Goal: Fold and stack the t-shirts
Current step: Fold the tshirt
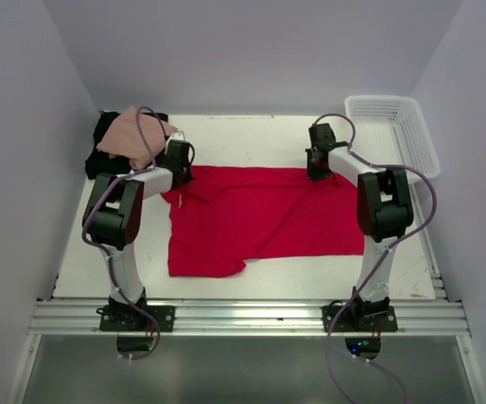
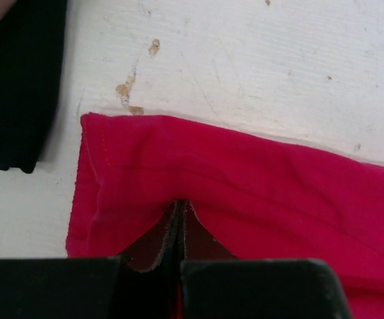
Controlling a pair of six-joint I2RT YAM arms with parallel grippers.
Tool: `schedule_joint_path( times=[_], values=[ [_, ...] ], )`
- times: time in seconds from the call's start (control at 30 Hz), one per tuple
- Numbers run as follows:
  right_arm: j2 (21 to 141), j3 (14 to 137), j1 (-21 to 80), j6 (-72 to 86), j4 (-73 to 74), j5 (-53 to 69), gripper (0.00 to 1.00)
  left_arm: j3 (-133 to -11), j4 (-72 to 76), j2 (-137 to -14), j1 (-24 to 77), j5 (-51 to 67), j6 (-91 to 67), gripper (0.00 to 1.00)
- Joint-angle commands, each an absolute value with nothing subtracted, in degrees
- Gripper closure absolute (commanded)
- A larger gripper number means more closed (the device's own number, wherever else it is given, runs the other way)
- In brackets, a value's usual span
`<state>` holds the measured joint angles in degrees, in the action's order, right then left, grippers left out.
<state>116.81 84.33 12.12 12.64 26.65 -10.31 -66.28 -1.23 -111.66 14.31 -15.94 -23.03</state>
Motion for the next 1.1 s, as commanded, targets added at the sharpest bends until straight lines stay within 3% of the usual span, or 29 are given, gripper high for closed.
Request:
schedule_joint_path(
  times=[0.0, 0.27, 0.5, 0.73, 0.87, 1.07],
  values=[
    [114.79, 83.59, 13.18, 13.97, 25.22, -9.41, 1.0, -68.81, -3.07, -113.02, 11.34, -19.16, -24.17, 1.0],
    [107.23, 79.11, 13.8, 14.76, 23.55, -9.14, 1.0, -73.82, -5.54, -114.43, 4.75, -15.99, -22.86, 1.0],
    [105.12, 80.42, 13.98, 17.04, 27.32, -20.62, 1.0, -77.87, -7.56, -114.53, 1.85, -16.61, -20.21, 1.0],
    [104.08, 81.4, 14.5, 19.07, 30.58, -20.65, 1.0, -74.1, -6.76, -109.18, 1.76, -7.14, -20.65, 1.0],
    [100.81, 76.73, 15.91, 18.81, 26.55, -23.02, 1.0, -70.49, -5.54, -103.28, 4.04, -6.51, -20.13, 1.0],
    [104.41, 80.42, 15.91, 20.3, 30.84, -26.96, 1.0, -71.72, -7.38, -100.98, 4.66, -5.01, -20.3, 1.0]
  ],
)
